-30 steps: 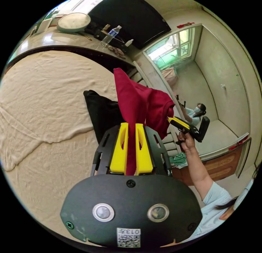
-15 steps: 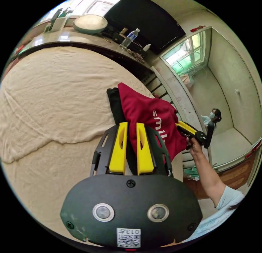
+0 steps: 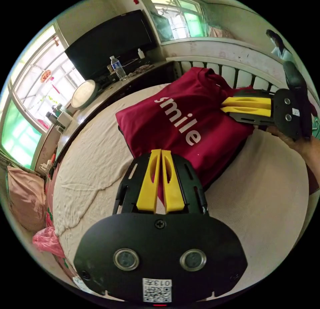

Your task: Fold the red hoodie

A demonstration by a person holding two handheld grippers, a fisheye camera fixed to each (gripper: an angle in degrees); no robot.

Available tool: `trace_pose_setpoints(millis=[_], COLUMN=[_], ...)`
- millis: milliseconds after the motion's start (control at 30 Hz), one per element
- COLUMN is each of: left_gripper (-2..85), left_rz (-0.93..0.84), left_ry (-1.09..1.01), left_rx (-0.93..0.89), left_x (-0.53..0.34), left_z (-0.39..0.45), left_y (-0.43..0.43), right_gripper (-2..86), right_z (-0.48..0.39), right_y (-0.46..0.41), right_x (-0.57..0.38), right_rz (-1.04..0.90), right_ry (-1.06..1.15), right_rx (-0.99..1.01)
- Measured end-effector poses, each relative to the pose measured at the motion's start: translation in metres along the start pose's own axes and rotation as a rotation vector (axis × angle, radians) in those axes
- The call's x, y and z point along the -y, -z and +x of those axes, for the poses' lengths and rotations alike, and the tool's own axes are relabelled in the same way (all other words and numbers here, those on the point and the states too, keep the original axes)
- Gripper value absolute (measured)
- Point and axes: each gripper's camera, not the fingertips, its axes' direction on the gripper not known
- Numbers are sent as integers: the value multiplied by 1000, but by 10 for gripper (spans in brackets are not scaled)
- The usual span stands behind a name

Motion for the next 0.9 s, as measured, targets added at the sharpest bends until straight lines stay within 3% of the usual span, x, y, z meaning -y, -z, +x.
trace_pose_setpoints(millis=[133,233,300,367,467,600,700,767,900], left_gripper=[-4,-4,-3,0,5,32,85,112,132], left_rz=[-103,60,170,266,249,162,96,27,-121], left_ry=[56,282,364,415,604,887,1058,1189,1307], left_rx=[-103,-142,-113,-89,-73,-7,239,533,884], left_x=[14,-21,-63,-143,-275,-459,-600,-698,-820], left_z=[-9,-46,-64,-78,-99,-110,-100,-81,-47], left_y=[-20,14,47,87,115,145,199,255,324], right_gripper=[24,29,67,91,97,101,107,114,124], right_z=[1,15,33,36,5,-111,-214,-277,-426], right_y=[-9,12,66,112,170,196,213,224,261], right_x=[8,7,-2,-10,-18,-15,-10,-2,26], right_rz=[-86,-64,141,279,399,297,247,213,139], right_ry=[-15,-53,-215,-305,-279,-26,110,172,372], right_rx=[72,83,-9,-37,59,417,652,789,1102])
